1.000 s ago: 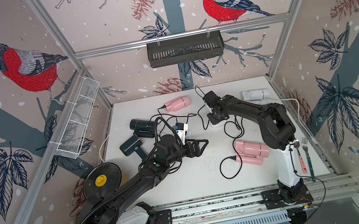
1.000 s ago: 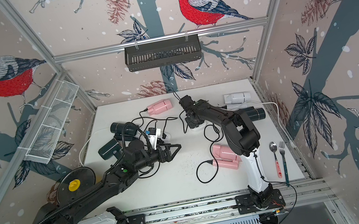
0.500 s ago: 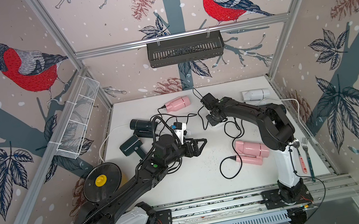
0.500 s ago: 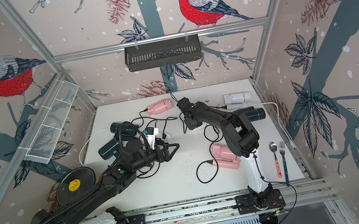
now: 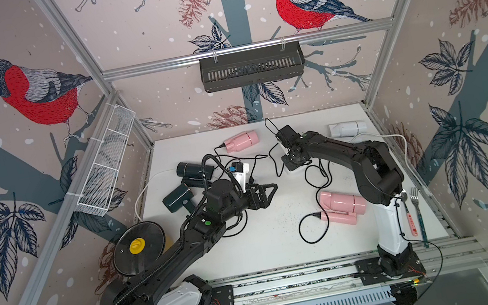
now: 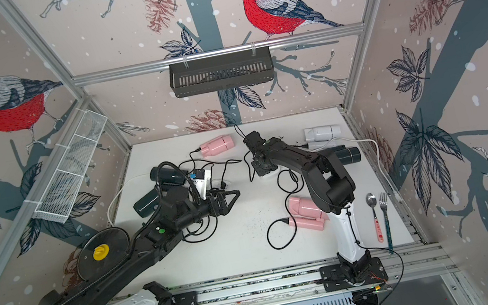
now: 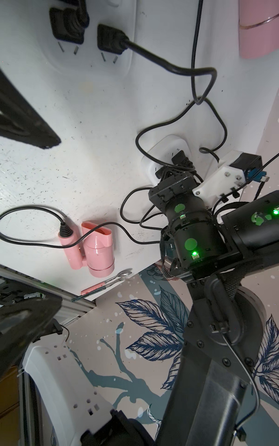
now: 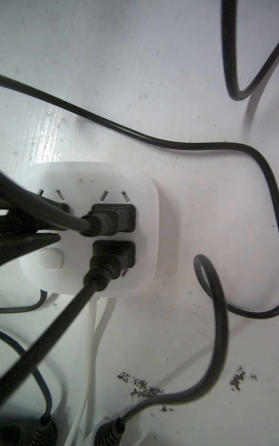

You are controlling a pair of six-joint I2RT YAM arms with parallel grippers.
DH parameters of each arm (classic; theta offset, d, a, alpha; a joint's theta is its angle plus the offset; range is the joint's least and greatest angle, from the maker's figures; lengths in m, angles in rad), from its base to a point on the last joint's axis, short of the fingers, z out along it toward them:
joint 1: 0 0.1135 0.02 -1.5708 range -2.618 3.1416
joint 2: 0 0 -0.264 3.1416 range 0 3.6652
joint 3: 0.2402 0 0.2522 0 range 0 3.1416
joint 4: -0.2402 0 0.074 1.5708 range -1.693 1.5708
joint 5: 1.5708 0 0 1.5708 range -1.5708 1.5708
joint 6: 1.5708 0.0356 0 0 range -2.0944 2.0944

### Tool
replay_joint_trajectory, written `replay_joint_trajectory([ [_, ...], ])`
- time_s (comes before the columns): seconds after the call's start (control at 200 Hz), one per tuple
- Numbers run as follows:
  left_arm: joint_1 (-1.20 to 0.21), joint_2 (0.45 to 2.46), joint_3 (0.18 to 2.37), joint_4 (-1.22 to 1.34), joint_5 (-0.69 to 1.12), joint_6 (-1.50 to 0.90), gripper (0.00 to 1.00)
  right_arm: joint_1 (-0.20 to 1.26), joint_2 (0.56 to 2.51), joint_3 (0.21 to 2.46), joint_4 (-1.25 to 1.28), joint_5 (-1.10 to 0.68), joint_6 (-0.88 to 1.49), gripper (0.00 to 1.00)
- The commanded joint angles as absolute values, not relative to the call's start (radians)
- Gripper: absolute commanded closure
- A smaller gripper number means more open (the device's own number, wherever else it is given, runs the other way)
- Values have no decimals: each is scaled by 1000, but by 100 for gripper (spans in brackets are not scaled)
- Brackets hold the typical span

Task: Charge the blow dryers
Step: Insert the plug into the socket.

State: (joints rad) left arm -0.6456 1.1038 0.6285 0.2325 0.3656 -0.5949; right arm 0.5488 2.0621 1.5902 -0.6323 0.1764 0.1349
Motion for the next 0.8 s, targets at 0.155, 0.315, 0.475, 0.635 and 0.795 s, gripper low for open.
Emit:
replay_joint_trajectory([
  [0.155,-627,1092,642,225,380,-572,3,552,2044,1620,-683,120,147,90],
  [0.315,-610,1101,654,233,388,-565,3,554,2033,1634,-682,105,147,90],
  [0.475,-595,1115,628,259,377,-534,3,562,1996,1543,-615,181,158,92],
  [0.635,-532,1107,576,357,478,-554,3,545,2037,1580,-593,111,152,94],
  [0.795,-521,1106,597,343,481,-529,3,575,2030,1597,-616,111,157,93],
])
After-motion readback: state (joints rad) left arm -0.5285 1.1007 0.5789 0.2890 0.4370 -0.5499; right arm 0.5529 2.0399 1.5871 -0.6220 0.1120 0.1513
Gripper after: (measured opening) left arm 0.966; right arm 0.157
